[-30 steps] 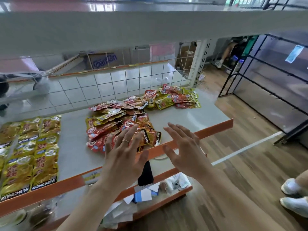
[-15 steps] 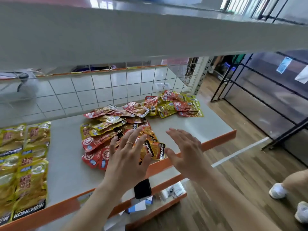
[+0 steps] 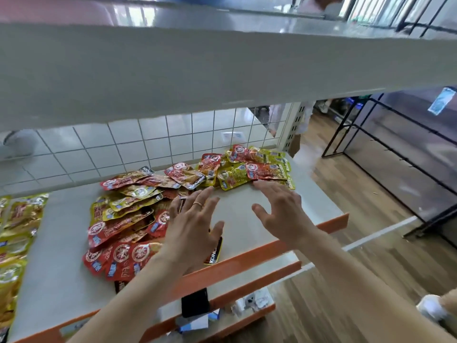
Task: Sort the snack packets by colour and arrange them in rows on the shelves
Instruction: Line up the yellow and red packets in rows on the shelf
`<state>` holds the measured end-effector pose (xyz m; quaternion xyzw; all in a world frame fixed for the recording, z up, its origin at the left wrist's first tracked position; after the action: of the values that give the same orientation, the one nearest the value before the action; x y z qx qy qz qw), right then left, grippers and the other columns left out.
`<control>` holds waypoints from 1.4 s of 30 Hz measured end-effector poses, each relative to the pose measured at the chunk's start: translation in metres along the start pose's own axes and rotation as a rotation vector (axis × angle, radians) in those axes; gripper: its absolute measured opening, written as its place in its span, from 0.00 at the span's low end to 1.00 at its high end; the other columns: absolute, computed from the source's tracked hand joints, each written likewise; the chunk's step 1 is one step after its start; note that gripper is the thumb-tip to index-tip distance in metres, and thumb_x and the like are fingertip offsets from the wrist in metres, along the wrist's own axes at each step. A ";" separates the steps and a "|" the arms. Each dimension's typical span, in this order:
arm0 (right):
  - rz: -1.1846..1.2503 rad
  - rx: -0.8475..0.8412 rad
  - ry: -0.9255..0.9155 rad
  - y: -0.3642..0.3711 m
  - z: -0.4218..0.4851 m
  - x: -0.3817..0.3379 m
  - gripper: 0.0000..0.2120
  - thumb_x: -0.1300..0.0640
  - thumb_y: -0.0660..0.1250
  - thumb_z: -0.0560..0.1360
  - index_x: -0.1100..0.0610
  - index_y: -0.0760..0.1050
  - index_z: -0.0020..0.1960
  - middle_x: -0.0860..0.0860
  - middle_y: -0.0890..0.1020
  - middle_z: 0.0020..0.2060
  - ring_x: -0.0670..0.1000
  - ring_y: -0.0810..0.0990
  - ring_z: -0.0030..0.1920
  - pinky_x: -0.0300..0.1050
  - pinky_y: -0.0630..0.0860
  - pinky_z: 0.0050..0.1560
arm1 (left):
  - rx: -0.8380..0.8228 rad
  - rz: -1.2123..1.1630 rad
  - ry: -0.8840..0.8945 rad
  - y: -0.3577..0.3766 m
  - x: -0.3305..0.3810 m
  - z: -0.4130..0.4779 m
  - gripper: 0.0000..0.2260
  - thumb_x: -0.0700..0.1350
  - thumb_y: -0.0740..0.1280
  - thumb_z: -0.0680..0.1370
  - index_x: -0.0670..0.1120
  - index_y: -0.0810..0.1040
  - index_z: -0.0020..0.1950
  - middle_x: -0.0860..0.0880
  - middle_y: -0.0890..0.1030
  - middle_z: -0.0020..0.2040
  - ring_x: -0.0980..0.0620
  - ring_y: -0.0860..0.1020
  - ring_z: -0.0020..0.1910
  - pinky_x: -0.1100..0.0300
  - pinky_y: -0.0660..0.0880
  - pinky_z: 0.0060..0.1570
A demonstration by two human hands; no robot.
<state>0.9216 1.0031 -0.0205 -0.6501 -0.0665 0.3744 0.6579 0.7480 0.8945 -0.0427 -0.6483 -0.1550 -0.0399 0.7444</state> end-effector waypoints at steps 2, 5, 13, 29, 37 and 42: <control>-0.029 -0.025 0.007 -0.002 0.018 0.020 0.26 0.49 0.65 0.79 0.50 0.66 0.75 0.47 0.69 0.73 0.48 0.63 0.75 0.57 0.58 0.73 | -0.030 0.028 -0.018 0.004 0.008 0.018 0.27 0.58 0.59 0.81 0.54 0.59 0.79 0.55 0.54 0.81 0.53 0.52 0.80 0.43 0.44 0.77; -0.106 -0.105 0.009 0.004 0.044 0.042 0.27 0.49 0.63 0.79 0.49 0.62 0.77 0.46 0.63 0.77 0.48 0.58 0.77 0.54 0.56 0.73 | -0.053 0.070 -0.041 0.009 0.017 0.046 0.28 0.58 0.59 0.81 0.53 0.57 0.79 0.54 0.55 0.81 0.52 0.52 0.80 0.41 0.47 0.77; -0.277 -0.340 0.012 0.024 0.089 0.083 0.34 0.47 0.60 0.79 0.47 0.48 0.80 0.47 0.48 0.80 0.49 0.46 0.80 0.60 0.54 0.75 | -0.185 0.257 -0.055 0.025 0.028 0.115 0.28 0.58 0.58 0.82 0.51 0.56 0.80 0.50 0.52 0.82 0.48 0.51 0.80 0.39 0.47 0.76; -0.216 0.002 -0.228 0.022 0.061 0.081 0.20 0.63 0.64 0.72 0.58 0.78 0.63 0.56 0.80 0.59 0.62 0.75 0.60 0.61 0.76 0.53 | 0.145 0.398 0.222 0.040 0.035 0.104 0.18 0.53 0.61 0.71 0.44 0.82 0.50 0.40 0.83 0.52 0.40 0.80 0.48 0.46 0.66 0.59; 0.015 0.256 -0.240 0.000 0.043 0.079 0.12 0.54 0.67 0.75 0.58 0.82 0.55 0.52 0.84 0.50 0.59 0.80 0.52 0.54 0.76 0.53 | 0.317 -0.019 0.353 0.028 0.040 0.070 0.12 0.49 0.62 0.79 0.44 0.81 0.46 0.47 0.81 0.40 0.45 0.80 0.35 0.51 0.78 0.35; 0.172 0.399 -0.298 -0.015 0.033 0.057 0.13 0.60 0.62 0.76 0.61 0.81 0.56 0.53 0.84 0.51 0.58 0.81 0.53 0.54 0.78 0.54 | 0.406 -0.376 0.238 -0.001 0.031 0.045 0.05 0.39 0.75 0.74 0.42 0.85 0.49 0.49 0.83 0.45 0.53 0.79 0.40 0.57 0.80 0.40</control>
<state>0.9491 1.0642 -0.0252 -0.4483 -0.0317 0.5262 0.7218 0.7693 0.9427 -0.0280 -0.4370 -0.1889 -0.2211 0.8512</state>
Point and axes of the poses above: each hand's wrist, its own z-axis towards the middle knuckle, its own y-axis out of the palm, x = y × z, the point moved 4 cm from there along z, towards the middle knuckle
